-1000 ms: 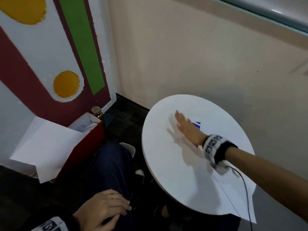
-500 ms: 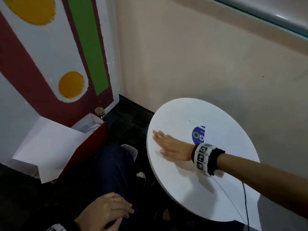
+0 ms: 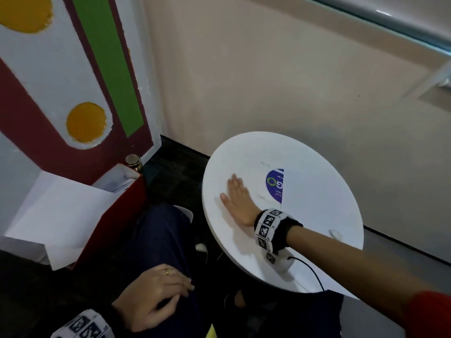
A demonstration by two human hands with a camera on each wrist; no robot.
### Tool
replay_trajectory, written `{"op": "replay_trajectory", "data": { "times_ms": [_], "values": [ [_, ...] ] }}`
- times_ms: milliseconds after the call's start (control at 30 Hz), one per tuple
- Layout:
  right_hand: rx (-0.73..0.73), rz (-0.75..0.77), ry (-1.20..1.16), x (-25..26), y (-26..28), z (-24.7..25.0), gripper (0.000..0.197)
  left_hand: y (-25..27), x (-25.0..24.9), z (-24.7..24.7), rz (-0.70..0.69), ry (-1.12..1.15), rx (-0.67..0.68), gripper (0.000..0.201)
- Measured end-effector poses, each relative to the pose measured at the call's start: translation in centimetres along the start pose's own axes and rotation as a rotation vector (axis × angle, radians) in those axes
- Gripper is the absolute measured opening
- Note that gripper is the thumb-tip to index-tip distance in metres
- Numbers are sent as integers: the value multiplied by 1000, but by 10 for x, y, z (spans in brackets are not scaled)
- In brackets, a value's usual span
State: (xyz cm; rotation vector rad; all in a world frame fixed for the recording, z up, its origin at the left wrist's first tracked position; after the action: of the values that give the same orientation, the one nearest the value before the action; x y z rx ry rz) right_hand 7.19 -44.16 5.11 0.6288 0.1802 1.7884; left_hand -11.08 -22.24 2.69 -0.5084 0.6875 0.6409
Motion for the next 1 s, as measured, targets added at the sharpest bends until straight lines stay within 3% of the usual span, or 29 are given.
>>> {"op": "replay_trajectory", "data": {
  "times_ms": [33,100,200,333,467,600,767,867,1000],
  "values": [
    [15,42,-54,5,3,2,62,1,1,-2,-2,-13,-7,20],
    [-94,33,-116,1,17,7,61,1,1,-3,-11,-36,-20,19],
    [-326,-127,-69,-15,58,-1,64,1,0,-5,4,-37,-15,19],
    [-279,-378,-143,-14,104,-51,68,-2,2,-7,-22,-37,-8,18],
    [-356,-562,-146,9,80,-68,82,-5,2,-9,-46,-22,-6,19],
    [-399,-570,-269,33,26,-45,76,-4,3,-11,-28,-22,-6,20],
    [-477,-299,-438,49,9,-22,66,-1,0,-10,-10,-43,-13,21],
    [-575,-416,-357,29,46,-30,69,2,0,-11,2,-41,-30,20],
    [-442,-622,-296,7,80,-66,72,1,3,-12,-2,-39,-27,20]
  ]
}}
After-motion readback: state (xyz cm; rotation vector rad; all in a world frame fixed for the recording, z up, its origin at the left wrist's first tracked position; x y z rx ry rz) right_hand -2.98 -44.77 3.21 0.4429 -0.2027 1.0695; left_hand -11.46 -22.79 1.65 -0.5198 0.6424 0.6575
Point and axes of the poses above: each hand's wrist, its own y-axis away from the middle knuckle, its own z-axis out of the back of the hand, x = y × z, the point moved 2 cm from there along -y, towards the middle knuckle, and after that the axes turned 9 degrees about y, right-handed, at the moved point
